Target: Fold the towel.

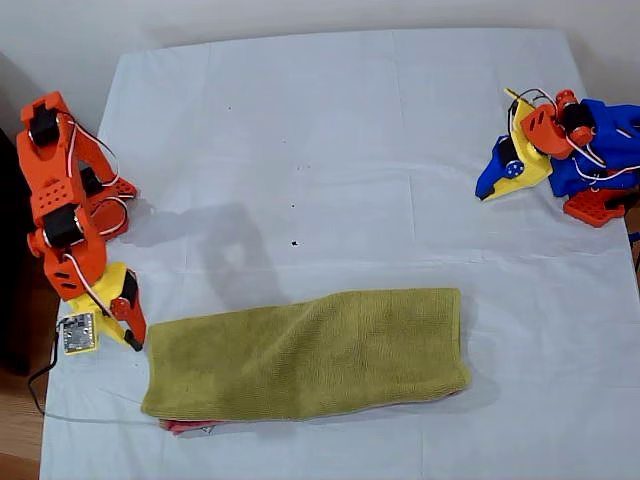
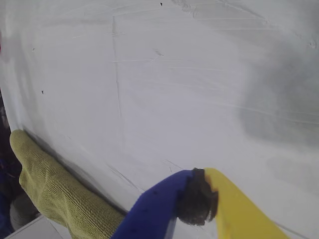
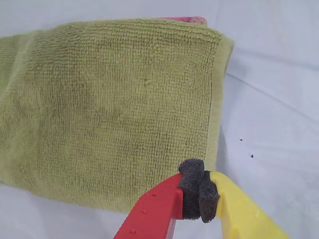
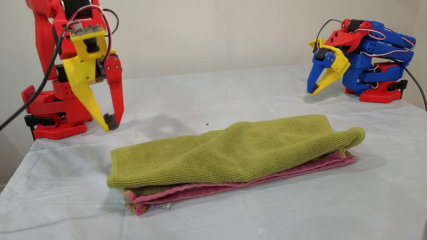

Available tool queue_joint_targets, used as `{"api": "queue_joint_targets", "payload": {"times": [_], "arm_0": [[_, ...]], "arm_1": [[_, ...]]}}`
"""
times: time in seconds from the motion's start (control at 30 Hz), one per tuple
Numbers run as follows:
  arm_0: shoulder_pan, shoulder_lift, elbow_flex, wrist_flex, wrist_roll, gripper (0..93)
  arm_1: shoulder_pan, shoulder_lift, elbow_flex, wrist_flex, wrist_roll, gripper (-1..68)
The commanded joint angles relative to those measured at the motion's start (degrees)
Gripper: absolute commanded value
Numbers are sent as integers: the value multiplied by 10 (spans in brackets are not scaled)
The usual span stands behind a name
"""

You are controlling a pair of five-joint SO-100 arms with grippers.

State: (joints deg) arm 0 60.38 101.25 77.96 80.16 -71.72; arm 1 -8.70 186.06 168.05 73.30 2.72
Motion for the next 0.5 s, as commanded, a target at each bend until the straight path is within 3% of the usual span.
{"api": "queue_joint_targets", "payload": {"times": [0.0, 0.3, 0.4, 0.47], "arm_0": [[25, -15, -111, 39, -3, 1], [54, -73, -158, 131, -31, 81], [61, -92, -171, 152, -32, 261], [62, -110, -186, 160, -26, 329]], "arm_1": [[4, 122, 57, 1, -2, 1], [4, 122, 57, 1, -2, 1], [4, 122, 57, 1, -2, 1], [4, 122, 57, 1, -2, 1]]}}
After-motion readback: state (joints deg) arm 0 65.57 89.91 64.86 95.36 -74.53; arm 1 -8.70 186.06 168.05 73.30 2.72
